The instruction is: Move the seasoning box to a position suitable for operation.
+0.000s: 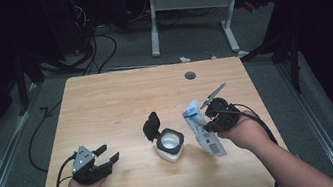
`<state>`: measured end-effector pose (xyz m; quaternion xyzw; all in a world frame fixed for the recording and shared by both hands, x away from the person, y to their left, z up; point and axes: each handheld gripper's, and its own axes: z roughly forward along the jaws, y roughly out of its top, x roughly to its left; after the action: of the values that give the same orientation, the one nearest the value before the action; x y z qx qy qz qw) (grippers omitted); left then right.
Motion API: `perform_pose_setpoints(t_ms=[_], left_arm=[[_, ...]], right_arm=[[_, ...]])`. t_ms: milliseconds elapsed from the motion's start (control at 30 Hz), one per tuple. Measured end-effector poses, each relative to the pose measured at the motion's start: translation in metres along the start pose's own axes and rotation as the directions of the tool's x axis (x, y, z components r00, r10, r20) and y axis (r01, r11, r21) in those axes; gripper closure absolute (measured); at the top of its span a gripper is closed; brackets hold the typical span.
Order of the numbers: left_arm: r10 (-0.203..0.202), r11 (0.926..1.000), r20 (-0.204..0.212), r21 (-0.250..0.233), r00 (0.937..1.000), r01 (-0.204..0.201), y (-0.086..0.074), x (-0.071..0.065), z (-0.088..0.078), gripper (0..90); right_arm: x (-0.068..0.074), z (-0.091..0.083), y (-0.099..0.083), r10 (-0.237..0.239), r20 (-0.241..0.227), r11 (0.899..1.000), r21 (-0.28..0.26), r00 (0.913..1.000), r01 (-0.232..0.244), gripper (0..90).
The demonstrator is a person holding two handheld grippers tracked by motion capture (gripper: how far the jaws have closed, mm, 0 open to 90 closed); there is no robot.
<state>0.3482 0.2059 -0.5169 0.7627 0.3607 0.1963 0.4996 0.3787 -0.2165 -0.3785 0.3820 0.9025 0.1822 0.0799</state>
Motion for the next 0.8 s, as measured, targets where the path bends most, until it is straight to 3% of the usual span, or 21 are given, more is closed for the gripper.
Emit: perform_pose_setpoints(t_ms=[200, 600, 700, 800], left_arm=[[-0.035, 0.9993, 0.007, 0.013, 0.9994, 0.035, -0.001, 0.008, -0.004, 41.3], [-0.018, 0.9996, 0.027, 0.023, 0.9995, 0.017, 0.000, 0.005, -0.002, 41.3], [-0.020, 0.9996, 0.030, 0.022, 0.9994, 0.019, 0.000, 0.005, -0.002, 41.1], [-0.047, 0.9988, 0.046, 0.016, 0.9978, 0.046, 0.000, 0.006, -0.002, 40.5]], right_arm=[[-0.008, -0.005, -0.006, 0.015, 0.024, 1.000, -0.020, 0.9996, -0.014, 89.4], [-0.028, -0.010, -0.023, 0.080, 0.055, 0.996, -0.043, 0.9953, -0.078, 89.4], [-0.033, -0.011, -0.028, 0.092, 0.065, 0.995, -0.042, 0.9937, -0.089, 89.4], [-0.038, -0.012, -0.032, 0.101, 0.082, 0.994, -0.042, 0.9915, -0.098, 89.4]])
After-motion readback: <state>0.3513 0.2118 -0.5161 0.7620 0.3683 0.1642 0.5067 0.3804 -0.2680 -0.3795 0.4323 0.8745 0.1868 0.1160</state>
